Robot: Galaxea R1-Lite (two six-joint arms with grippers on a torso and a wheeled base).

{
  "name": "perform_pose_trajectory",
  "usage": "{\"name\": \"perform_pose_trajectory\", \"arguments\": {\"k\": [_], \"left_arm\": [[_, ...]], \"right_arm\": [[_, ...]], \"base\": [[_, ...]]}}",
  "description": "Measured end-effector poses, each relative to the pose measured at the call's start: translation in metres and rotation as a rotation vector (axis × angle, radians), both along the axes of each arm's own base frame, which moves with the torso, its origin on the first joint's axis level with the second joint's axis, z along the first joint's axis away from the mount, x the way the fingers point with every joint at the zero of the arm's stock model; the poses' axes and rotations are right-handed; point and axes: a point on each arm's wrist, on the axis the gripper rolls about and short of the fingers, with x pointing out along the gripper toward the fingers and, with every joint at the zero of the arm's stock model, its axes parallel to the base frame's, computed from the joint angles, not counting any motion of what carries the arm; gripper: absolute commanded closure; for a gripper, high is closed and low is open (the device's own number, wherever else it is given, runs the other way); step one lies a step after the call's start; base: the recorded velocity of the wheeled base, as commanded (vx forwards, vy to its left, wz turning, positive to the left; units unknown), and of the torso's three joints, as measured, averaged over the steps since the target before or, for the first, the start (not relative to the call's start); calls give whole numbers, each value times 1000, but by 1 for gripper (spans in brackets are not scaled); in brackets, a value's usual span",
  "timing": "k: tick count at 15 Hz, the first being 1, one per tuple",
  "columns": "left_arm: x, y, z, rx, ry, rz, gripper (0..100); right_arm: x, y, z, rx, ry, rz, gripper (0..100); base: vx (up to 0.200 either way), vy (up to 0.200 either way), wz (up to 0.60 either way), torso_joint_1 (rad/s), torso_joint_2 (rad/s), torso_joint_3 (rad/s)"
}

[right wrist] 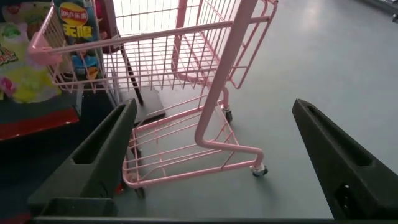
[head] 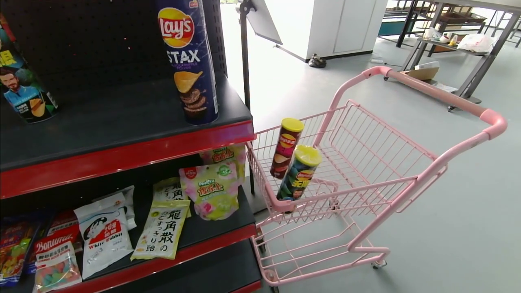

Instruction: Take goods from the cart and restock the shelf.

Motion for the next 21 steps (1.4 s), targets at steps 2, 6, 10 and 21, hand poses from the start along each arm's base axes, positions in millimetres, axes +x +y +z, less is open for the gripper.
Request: {"name": "perform_pose_trajectory", "arguments": {"k": [2,6,10,21], "left_arm": [[0,0,0,-1,0,0,0],[0,0,0,-1,0,1,0],[0,0,0,-1,0,-1,0],[0,0,0,-2,0,-1,0]], "right_arm": [[0,0,0,-1,0,1,0],[-1,0,6,-7,-16,19,0],[-1,1,75,14,-78,84,0],[231,78,105,154,321,571,0]], "base": [[0,0,0,-56,242,176],[0,0,0,-11,41,30],[0,0,0,0,0,0],[0,0,0,0,0,0]]}}
